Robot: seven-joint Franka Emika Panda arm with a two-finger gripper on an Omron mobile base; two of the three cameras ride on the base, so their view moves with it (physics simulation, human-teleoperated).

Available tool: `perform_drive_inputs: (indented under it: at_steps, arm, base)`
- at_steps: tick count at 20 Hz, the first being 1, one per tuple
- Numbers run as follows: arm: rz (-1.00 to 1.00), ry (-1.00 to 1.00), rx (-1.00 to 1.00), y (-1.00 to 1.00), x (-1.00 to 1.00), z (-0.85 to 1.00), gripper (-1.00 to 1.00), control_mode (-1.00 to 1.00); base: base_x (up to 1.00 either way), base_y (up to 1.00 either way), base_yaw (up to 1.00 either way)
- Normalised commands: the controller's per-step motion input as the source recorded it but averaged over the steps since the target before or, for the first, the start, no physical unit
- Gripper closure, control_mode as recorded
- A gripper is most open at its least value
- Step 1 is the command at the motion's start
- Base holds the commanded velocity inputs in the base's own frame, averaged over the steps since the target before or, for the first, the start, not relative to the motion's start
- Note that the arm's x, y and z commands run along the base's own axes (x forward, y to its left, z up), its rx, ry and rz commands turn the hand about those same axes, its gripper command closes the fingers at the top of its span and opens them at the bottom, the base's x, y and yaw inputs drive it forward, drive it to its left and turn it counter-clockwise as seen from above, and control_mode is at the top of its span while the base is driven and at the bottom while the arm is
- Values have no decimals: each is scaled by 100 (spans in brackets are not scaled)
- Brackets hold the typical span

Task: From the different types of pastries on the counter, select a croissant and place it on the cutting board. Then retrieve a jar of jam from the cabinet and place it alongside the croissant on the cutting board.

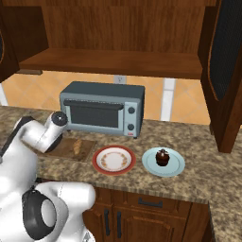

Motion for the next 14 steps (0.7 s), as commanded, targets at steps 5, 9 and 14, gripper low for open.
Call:
perform_drive_inputs:
  at_steps: [5,9,14]
  arm:
    - [0,0,0,0,66,-43,100,-100]
    - [1,2,0,0,61,-36,100,-100]
    - [4,9,7,0,52,-30,100,-100]
  base:
    - [0,0,0]
    - [0,0,0]
    - [0,0,0]
